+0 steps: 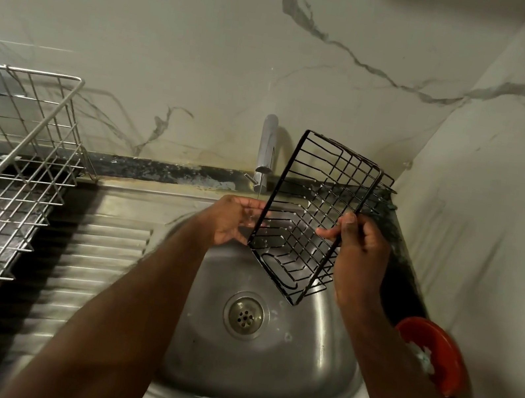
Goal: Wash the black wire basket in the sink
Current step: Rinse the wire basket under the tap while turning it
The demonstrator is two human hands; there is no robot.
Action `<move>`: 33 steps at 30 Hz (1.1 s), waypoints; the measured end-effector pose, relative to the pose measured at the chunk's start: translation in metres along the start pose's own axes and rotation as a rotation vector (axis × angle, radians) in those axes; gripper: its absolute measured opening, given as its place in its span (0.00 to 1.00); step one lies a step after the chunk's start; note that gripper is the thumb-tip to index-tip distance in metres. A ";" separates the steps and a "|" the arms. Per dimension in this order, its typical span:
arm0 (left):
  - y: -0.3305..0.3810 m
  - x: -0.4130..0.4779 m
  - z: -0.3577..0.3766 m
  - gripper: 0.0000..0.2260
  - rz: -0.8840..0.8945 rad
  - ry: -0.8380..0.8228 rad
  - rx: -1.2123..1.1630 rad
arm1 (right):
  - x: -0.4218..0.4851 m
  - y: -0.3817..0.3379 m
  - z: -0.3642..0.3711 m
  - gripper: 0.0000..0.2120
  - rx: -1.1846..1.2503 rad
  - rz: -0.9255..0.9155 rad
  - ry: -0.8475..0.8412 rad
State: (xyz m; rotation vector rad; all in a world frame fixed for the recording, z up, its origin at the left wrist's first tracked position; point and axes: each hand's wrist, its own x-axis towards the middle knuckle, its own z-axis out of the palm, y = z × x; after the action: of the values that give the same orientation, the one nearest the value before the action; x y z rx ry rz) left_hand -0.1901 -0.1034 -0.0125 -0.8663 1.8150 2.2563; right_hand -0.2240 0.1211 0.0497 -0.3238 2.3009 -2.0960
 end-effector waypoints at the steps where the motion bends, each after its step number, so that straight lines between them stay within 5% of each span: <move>1: 0.000 0.001 0.001 0.19 -0.001 0.007 -0.018 | 0.000 0.001 0.000 0.11 -0.002 -0.003 0.002; 33: 0.026 0.001 -0.012 0.22 0.068 0.004 -0.093 | 0.006 0.022 0.010 0.12 0.125 0.033 0.092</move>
State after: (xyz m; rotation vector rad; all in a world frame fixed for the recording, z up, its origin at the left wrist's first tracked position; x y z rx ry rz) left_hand -0.1981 -0.1220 0.0077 -0.8368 1.7800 2.3992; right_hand -0.2312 0.1123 0.0274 -0.1894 2.1919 -2.2716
